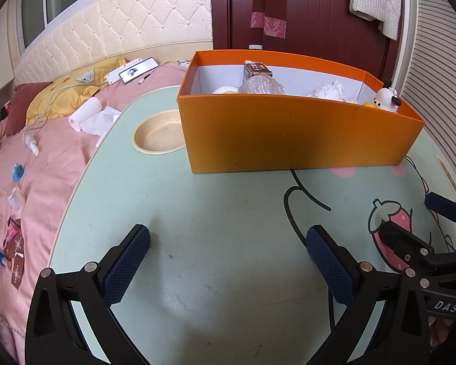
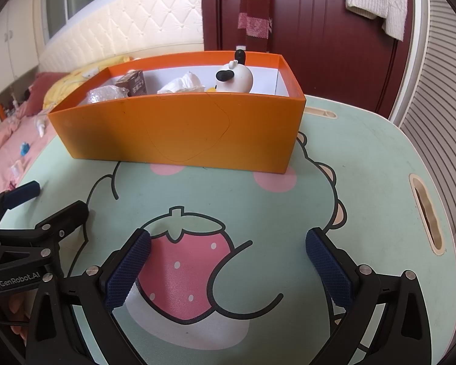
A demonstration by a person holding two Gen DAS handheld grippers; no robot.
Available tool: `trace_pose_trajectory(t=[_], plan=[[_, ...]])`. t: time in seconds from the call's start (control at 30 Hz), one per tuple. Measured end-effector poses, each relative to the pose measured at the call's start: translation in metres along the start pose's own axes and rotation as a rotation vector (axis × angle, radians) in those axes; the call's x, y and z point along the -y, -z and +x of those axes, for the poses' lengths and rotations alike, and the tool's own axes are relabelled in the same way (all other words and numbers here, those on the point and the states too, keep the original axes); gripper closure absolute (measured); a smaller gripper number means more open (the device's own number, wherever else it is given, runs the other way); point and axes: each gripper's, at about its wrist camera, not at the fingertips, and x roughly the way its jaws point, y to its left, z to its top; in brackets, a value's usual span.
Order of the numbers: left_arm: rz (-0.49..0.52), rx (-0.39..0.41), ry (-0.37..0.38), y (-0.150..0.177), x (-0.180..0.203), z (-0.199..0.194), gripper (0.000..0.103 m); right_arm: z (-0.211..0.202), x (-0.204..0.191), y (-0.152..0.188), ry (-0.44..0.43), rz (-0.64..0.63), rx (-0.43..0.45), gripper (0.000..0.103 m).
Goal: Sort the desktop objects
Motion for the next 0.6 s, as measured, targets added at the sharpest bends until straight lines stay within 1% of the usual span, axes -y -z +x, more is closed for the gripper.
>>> trace_pose_trajectory(t=[0.07, 0.1, 0.2, 0.27, 0.33, 0.4, 0.43, 0.5, 0.6], plan=[[-0.001, -0.026, -0.001, -0.004, 0.000, 0.000, 0.000, 0.000, 0.000, -0.002, 0.002, -0.003, -0.011, 0.001], [-0.004, -0.055, -0.004, -0.007, 0.000, 0.001, 0.000, 0.001, -0.001, -0.004, 0.002, -0.004, -0.028, 0.001], [-0.037, -0.219, -0.031, -0.026, 0.001, 0.007, 0.001, 0.006, -0.003, -0.020, 0.009, 0.018, -0.173, 0.001], [-0.077, -0.283, -0.015, -0.042, -0.004, 0.011, 0.001, 0.010, 0.000, -0.033, -0.002, 0.057, -0.252, 0.001], [-0.110, -0.287, 0.019, -0.059, -0.010, 0.010, 0.001, 0.017, 0.006, -0.051, -0.035, 0.113, -0.354, 0.001], [-0.128, -0.287, 0.031, -0.075, -0.014, 0.009, 0.001, 0.023, 0.012, -0.068, -0.068, 0.164, -0.444, 0.001], [-0.124, -0.301, 0.027, -0.080, -0.014, 0.010, 0.001, 0.026, 0.014, -0.076, -0.086, 0.185, -0.478, 0.001], [-0.103, -0.340, 0.013, -0.086, -0.011, 0.015, 0.001, 0.028, 0.015, -0.086, -0.087, 0.187, -0.499, 0.001], [-0.098, -0.399, 0.010, -0.084, -0.009, 0.029, 0.001, 0.033, 0.013, -0.091, -0.049, 0.168, -0.526, 0.001]])
